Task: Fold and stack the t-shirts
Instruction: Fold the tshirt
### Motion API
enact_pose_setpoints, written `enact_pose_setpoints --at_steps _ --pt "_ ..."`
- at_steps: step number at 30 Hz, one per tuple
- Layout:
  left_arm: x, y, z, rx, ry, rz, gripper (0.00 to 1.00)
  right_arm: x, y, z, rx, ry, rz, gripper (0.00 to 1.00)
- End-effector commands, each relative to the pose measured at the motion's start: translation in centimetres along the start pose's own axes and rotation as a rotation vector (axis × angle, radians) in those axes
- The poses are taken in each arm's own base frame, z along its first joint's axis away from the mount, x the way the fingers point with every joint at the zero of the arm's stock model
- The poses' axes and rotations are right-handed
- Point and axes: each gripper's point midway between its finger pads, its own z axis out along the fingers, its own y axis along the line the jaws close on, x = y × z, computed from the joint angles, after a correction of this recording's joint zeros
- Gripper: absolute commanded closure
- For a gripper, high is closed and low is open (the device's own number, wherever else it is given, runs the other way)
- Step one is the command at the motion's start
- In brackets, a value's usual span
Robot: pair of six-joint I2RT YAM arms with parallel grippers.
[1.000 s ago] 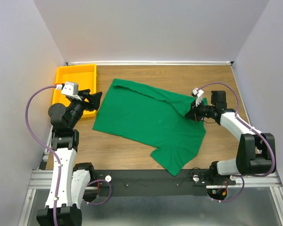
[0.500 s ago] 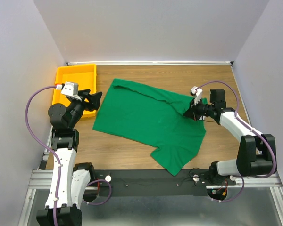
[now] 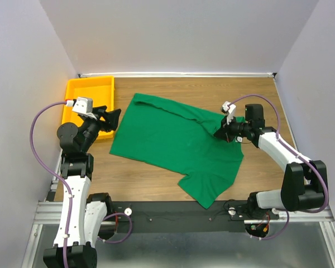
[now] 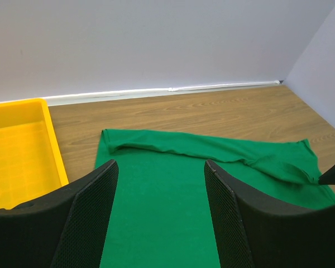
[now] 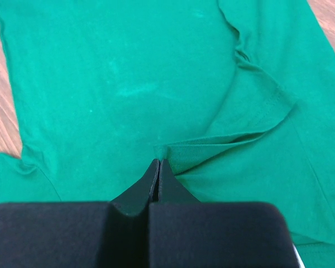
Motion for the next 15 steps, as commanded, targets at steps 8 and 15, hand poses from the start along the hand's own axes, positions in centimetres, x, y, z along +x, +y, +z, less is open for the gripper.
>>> enact_pose_setpoints --at_steps 8,15 --pt "0.0 -0.5 -0.3 0.022 0.000 0.014 0.29 -1.5 1.2 1.2 -0.038 0.000 -0.060 0.99" --pt "0.1 -0.4 -0.3 0.022 0.002 0.012 0.29 -0.6 0.6 1.5 -0.012 0.031 -0.049 0.99"
